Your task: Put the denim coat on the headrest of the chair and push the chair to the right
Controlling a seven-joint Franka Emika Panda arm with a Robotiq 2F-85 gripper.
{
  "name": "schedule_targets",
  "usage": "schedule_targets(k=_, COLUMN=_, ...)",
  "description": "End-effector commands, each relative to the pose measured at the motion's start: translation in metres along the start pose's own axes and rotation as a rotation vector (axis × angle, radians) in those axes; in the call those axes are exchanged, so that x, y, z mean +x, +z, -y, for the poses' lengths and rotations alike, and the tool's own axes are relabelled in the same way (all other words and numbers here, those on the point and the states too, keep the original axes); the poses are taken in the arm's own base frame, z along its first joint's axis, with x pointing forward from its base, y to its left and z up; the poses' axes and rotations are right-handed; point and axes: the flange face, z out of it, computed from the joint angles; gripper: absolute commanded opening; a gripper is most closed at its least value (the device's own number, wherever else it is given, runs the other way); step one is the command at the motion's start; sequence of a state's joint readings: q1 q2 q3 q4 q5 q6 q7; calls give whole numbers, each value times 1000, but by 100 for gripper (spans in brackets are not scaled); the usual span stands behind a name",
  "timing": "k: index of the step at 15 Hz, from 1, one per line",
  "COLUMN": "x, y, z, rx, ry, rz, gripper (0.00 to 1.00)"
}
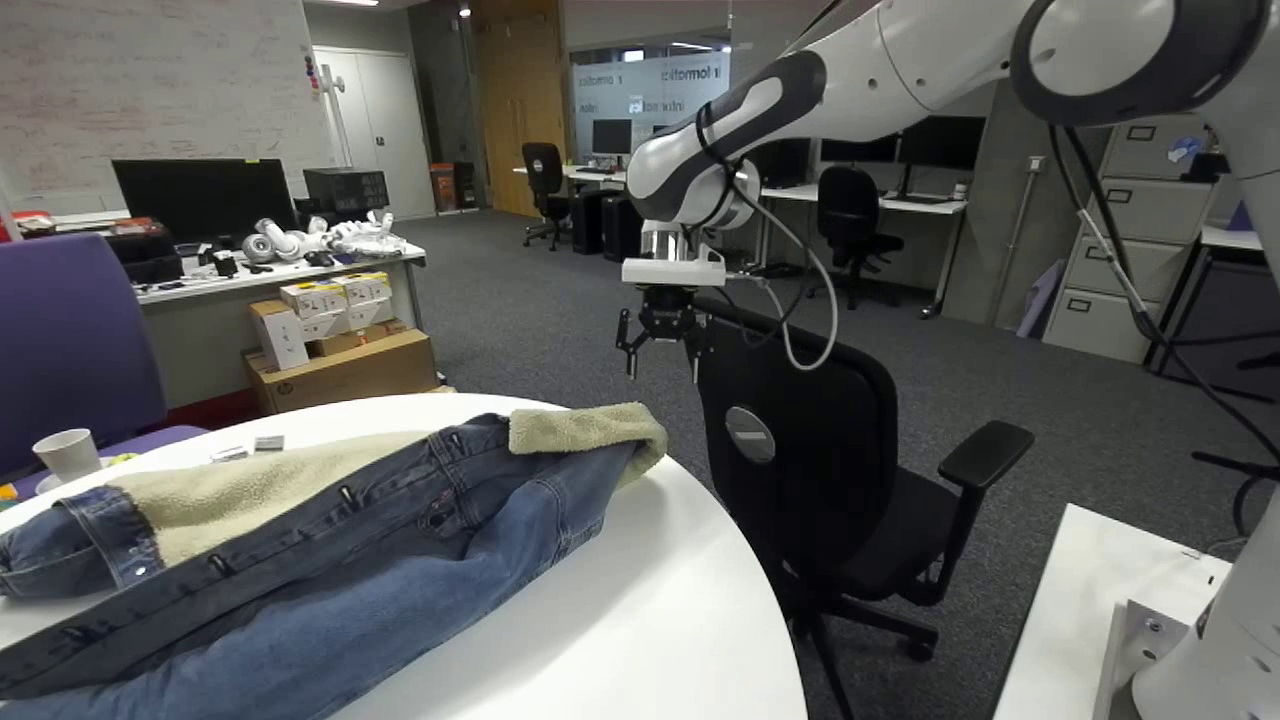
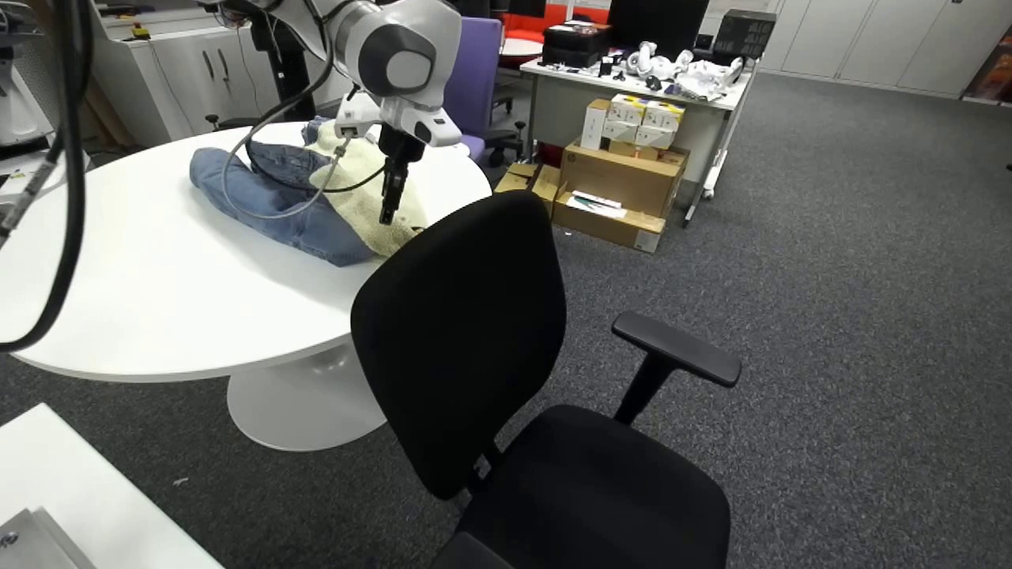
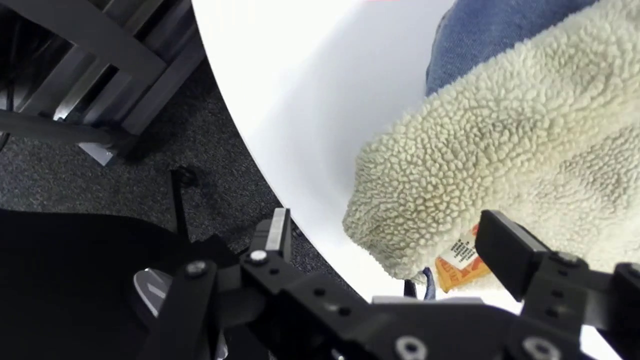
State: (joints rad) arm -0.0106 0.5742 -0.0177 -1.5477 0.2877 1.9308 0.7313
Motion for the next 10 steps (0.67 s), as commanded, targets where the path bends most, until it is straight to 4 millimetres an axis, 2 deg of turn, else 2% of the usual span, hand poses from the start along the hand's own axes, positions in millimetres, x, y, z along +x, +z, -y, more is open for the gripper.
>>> schedule_targets(k=1, x=31, y=10, z=19, rx=39, ry=114, rz=3, gripper=100)
schedule_targets(k=5, x=63, y=17, z=27, rx=72, ry=217, rz=-8, gripper=100)
schedule_targets(k=10, x=84, y=16, z=35, rx=103, ry=288, rz=-14, gripper=100)
